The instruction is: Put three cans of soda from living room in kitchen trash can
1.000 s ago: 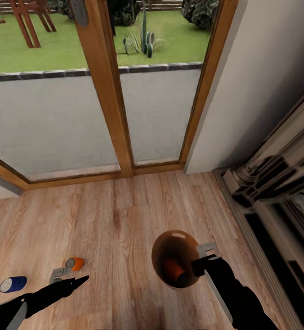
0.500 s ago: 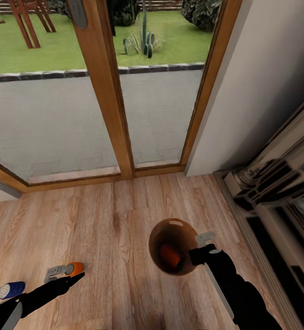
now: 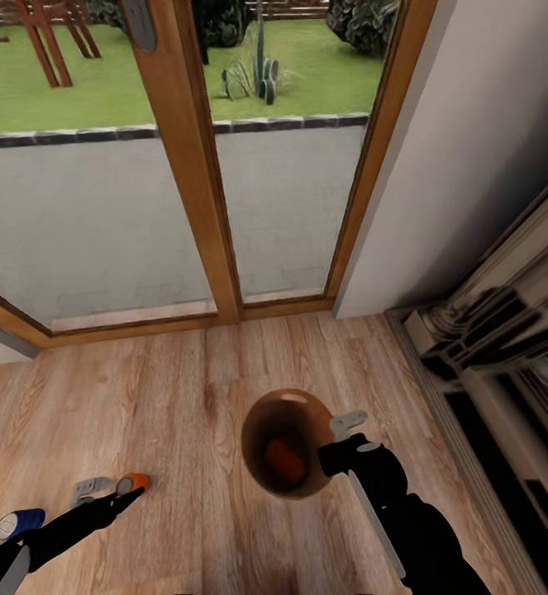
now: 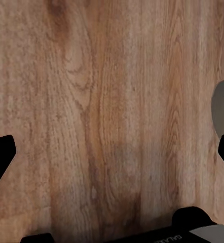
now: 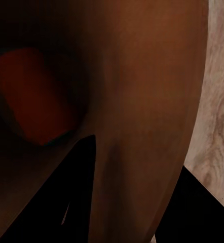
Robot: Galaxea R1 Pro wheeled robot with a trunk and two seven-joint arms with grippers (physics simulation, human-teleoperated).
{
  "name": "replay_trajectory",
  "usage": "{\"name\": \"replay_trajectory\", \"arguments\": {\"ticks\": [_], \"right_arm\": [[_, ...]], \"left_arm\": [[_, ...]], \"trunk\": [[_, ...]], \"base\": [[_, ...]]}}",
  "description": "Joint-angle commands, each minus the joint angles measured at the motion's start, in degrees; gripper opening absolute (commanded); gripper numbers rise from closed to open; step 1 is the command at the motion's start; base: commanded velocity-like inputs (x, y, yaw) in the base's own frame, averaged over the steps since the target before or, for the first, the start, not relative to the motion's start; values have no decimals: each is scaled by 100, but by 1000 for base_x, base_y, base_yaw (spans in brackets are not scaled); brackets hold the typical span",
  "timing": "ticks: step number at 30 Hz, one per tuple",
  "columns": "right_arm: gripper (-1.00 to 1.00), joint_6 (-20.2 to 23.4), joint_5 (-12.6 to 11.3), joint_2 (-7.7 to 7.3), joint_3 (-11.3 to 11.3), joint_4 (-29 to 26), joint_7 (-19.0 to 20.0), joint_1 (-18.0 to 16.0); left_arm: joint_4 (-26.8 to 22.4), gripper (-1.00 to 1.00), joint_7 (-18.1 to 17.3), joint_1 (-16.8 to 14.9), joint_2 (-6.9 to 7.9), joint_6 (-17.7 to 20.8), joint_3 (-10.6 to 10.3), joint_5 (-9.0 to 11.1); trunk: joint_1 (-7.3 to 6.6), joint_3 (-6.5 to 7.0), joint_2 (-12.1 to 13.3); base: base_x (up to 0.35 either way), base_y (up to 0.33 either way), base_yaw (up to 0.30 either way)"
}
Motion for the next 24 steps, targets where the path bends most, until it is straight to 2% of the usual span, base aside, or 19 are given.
{"name": "replay_trajectory", "arguments": {"ticks": [1,7,16,20,22,23,24], "right_arm": [[-100,-2,-39,6,4,-1,-6,0],[-100,-1,-39,10,5,-1,-4,5],[-100,0,-39,11,6,-1,-5,7],[-100,0,-39,11,6,2,-5,7],[-100,0,-39,11,6,5,-5,7],[-100,0,-39,11,6,5,-5,7],[-100,0,-39,11,6,6,-6,7]], "left_arm": [[2,100,0,0,14,-4,5,0],[3,100,0,0,40,-7,8,0],[-3,100,0,0,47,-13,25,0],[-10,100,4,0,91,-13,208,0],[-16,100,53,0,121,-11,365,0],[-16,100,53,0,121,-11,365,0],[-38,100,257,0,131,-9,433,0]], "trunk": [[0,0,0],[0,0,0],[0,0,0],[0,0,0],[0,0,0],[0,0,0],[0,0,0]], "base": [[134,0,0],[121,0,0],[18,0,0],[0,0,0],[0,0,0],[0,0,0],[0,0,0]]}}
